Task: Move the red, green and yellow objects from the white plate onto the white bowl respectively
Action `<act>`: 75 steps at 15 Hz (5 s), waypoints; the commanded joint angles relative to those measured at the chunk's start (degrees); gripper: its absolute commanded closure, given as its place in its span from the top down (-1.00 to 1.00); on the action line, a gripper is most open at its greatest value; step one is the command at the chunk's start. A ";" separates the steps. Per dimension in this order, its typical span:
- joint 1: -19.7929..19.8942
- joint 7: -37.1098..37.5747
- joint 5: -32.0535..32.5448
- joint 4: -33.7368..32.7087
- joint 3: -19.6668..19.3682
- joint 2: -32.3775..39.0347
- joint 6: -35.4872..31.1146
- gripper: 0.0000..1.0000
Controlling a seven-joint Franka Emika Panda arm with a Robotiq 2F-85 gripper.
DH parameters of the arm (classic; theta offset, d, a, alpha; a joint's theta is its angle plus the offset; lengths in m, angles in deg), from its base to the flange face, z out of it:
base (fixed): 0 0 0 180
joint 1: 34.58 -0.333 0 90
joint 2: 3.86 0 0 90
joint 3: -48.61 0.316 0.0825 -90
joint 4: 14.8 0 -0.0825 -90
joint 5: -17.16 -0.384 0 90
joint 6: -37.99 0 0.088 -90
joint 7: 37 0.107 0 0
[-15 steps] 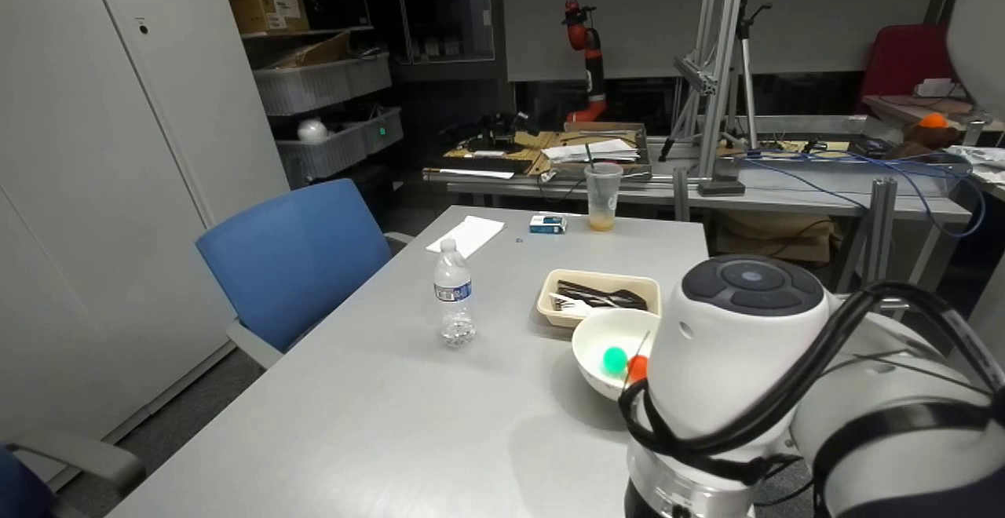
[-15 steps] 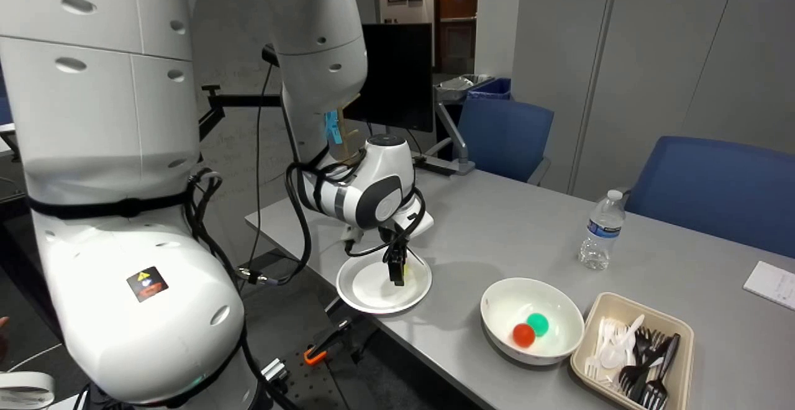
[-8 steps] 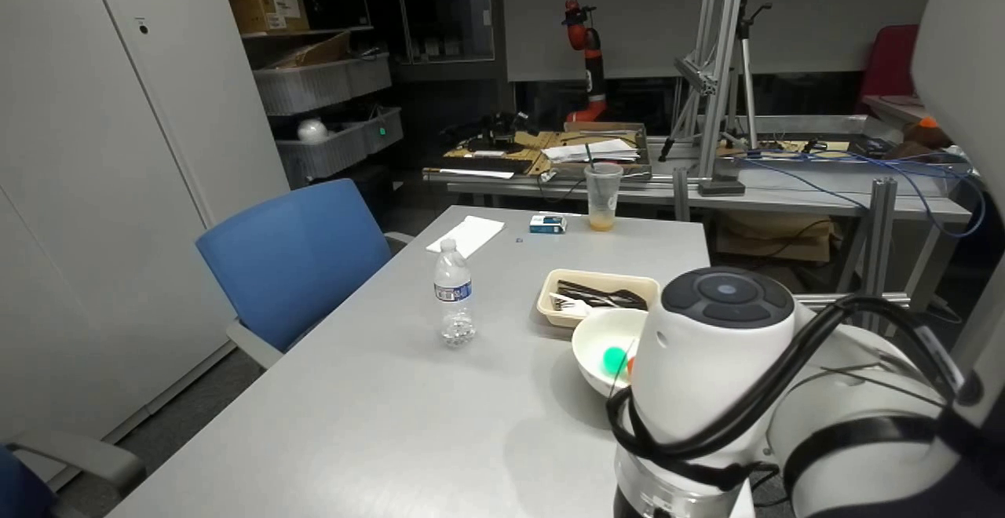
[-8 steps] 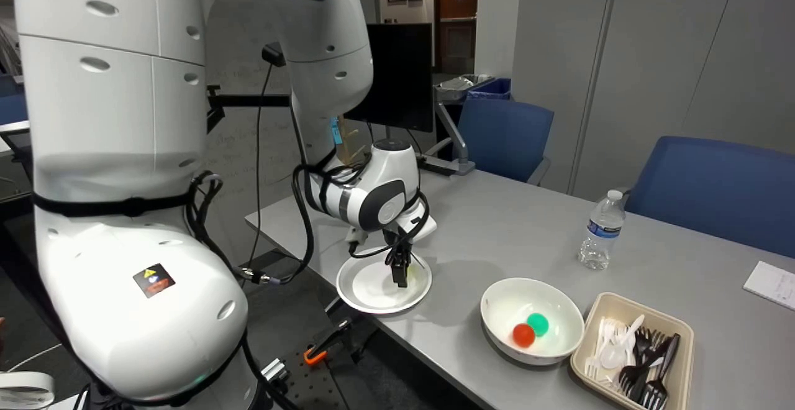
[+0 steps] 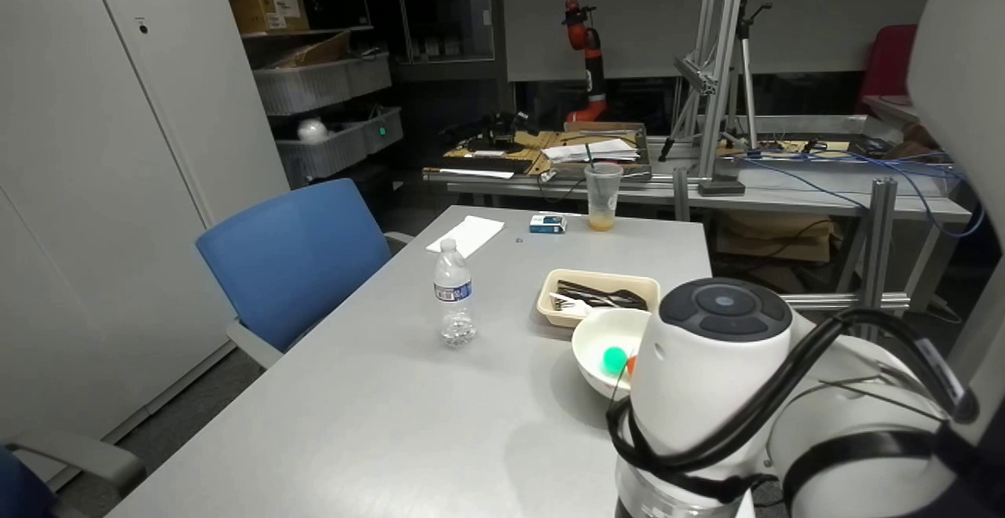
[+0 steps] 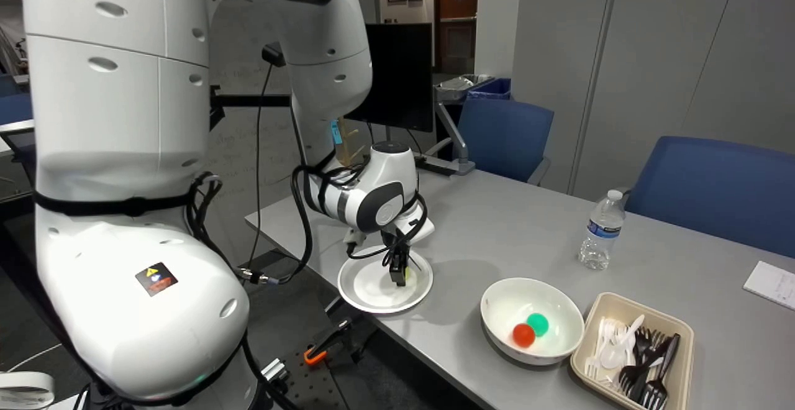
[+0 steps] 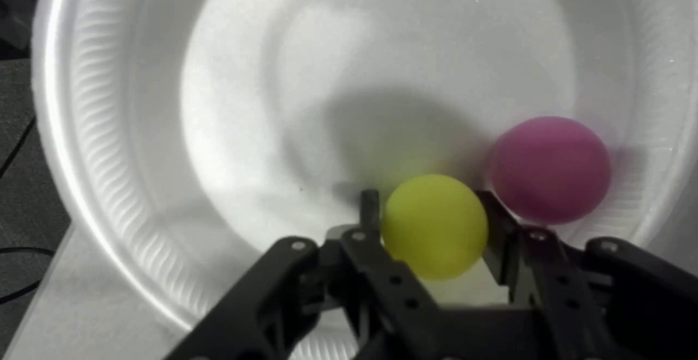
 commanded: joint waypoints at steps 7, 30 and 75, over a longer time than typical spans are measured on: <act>1.43 -3.86 -2.43 1.35 0.19 -6.59 4.10 -0.67; 12.59 -0.74 8.35 -1.90 -3.73 -18.92 15.80 -0.67; 15.36 0.07 10.31 2.68 -14.21 -10.66 2.94 1.00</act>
